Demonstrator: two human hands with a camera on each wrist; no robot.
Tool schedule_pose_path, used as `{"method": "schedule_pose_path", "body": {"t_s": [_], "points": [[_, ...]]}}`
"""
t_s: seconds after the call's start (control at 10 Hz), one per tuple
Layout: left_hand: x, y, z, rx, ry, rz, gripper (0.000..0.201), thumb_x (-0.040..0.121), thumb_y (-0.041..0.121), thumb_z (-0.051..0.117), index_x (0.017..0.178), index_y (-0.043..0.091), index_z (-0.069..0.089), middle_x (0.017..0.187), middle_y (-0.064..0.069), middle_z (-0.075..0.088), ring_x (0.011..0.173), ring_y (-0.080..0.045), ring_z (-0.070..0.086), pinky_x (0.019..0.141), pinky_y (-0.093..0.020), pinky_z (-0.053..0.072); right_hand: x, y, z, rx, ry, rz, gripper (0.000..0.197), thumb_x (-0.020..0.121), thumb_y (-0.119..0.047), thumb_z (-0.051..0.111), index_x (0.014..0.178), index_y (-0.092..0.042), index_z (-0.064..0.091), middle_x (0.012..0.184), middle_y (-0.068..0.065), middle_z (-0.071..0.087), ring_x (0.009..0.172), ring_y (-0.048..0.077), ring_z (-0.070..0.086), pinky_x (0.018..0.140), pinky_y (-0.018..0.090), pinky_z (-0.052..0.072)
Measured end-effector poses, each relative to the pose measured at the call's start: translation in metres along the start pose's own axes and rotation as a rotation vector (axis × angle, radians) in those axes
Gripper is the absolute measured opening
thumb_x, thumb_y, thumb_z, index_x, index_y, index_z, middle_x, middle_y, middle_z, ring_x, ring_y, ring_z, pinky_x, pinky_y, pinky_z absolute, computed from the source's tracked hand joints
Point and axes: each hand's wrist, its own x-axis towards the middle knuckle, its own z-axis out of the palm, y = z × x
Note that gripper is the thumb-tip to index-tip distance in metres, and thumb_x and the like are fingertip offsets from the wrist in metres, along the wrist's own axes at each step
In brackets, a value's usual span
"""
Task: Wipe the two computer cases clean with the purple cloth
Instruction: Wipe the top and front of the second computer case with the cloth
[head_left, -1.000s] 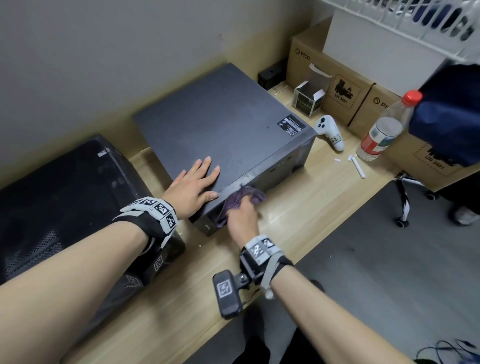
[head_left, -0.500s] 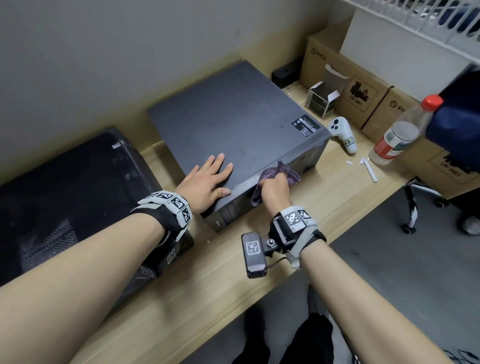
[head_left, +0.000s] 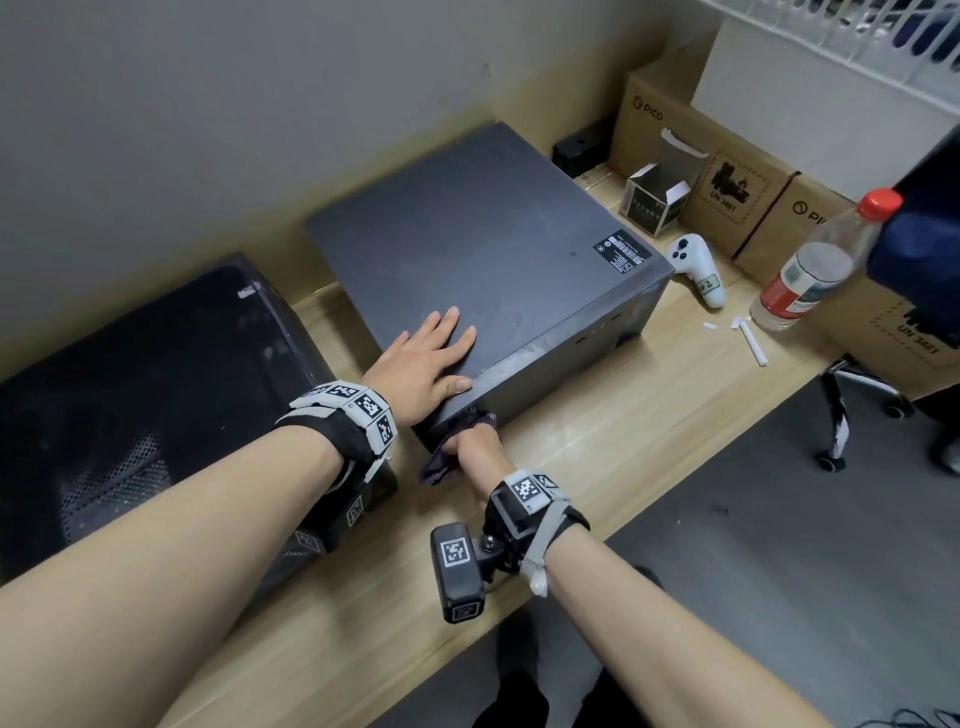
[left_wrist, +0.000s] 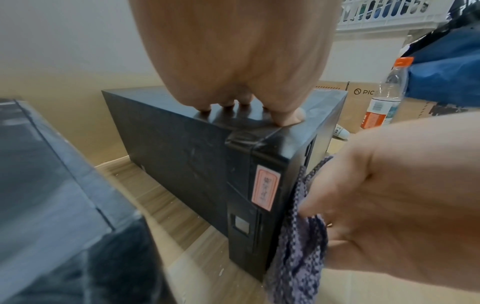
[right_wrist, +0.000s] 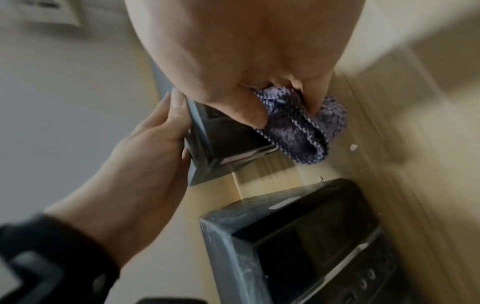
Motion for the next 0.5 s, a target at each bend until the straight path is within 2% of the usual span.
{"method": "schedule_pose_path", "body": {"t_s": [0.1,0.2,0.3,0.4,0.5], "points": [[0.000,0.000,0.001,-0.004,-0.002,-0.001,0.065,0.100,0.047,0.036,0.155,0.028,0.008,0.163,0.002,-0.009,0.150,-0.020,-0.008,0.120,-0.046,0.008,0.006,0.001,0.003,-0.080,-0.066,0.009,0.015,0.082,0.001,0.061,0.096,0.006,0.060,0.109,0.021,0.065,0.112,0.030,0.060,0.096,0.039,0.052],[0.001,-0.001,0.002,-0.005,0.005,0.002,0.065,0.100,0.046,0.037,0.155,0.028,0.008,0.163,0.002,-0.008,0.150,-0.020,-0.007,0.119,-0.047,0.008,-0.032,-0.011,-0.005,-0.135,-0.080,-0.154,0.028,0.092,-0.001,0.053,0.117,0.008,0.059,0.121,0.025,0.063,0.095,0.016,0.053,0.081,0.030,0.047],[0.002,-0.002,0.001,-0.013,0.011,0.002,0.065,0.100,0.045,0.039,0.155,0.028,0.009,0.163,0.002,-0.008,0.150,-0.020,-0.007,0.119,-0.047,0.009,-0.038,-0.007,-0.010,-0.103,-0.071,-0.210,0.032,0.092,0.001,0.050,0.122,0.010,0.057,0.124,0.029,0.060,0.090,0.019,0.052,0.086,0.039,0.050],[0.001,-0.002,0.003,-0.012,0.009,0.006,0.065,0.100,0.046,0.038,0.155,0.028,0.008,0.163,0.002,-0.008,0.150,-0.020,-0.007,0.119,-0.046,0.008,-0.030,-0.004,-0.006,-0.117,-0.045,-0.198,0.031,0.090,0.000,0.051,0.119,0.010,0.059,0.122,0.029,0.061,0.102,0.035,0.061,0.093,0.041,0.050],[0.001,-0.002,0.002,-0.015,0.007,0.005,0.065,0.101,0.046,0.038,0.155,0.028,0.008,0.163,0.002,-0.009,0.150,-0.020,-0.008,0.119,-0.046,0.007,-0.015,0.006,-0.006,-0.166,-0.022,-0.140,0.024,0.081,0.005,0.058,0.104,0.004,0.062,0.114,0.026,0.062,0.115,0.038,0.058,0.098,0.039,0.048]]}}
